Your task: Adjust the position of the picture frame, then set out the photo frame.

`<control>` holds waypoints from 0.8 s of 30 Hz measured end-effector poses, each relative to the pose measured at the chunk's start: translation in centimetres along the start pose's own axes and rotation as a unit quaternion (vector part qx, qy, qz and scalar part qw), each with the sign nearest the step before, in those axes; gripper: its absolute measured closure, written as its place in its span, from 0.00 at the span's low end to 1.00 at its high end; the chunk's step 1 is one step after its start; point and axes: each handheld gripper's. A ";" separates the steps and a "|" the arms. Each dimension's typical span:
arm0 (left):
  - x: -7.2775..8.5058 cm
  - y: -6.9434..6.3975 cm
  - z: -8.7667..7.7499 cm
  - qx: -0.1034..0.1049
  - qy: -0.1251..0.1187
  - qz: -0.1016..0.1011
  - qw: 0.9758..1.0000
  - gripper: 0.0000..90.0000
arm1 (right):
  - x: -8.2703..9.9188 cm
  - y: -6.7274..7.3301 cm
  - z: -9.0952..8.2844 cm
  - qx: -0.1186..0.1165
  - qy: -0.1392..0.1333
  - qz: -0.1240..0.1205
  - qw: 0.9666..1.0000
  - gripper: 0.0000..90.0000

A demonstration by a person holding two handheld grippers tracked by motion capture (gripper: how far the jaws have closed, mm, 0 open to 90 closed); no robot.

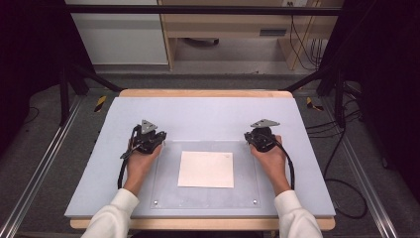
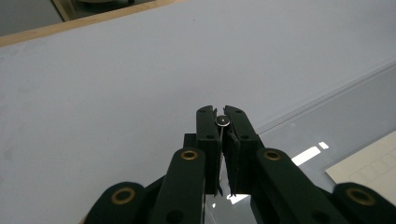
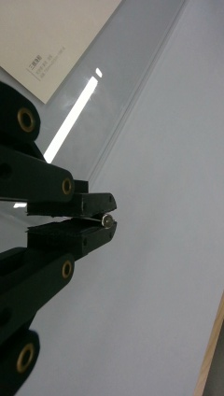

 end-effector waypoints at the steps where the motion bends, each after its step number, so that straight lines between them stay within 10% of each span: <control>1: 0.0 0.0 0.0 0.000 0.000 0.000 1.000 0.94 | -0.1 0.0 0.0 -0.002 0.004 0.003 1.000 0.95; 24: -2.3 1.4 0.8 0.039 0.084 -0.019 0.996 0.94 | -2.5 -0.9 0.7 -0.027 0.090 0.033 0.995 0.95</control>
Point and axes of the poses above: each handheld gripper's, and its own axes: z roughly forward along the jaws, x roughly out of its underside, y roughly to its left, and after that the axes turned 7 degrees about z, right-handed
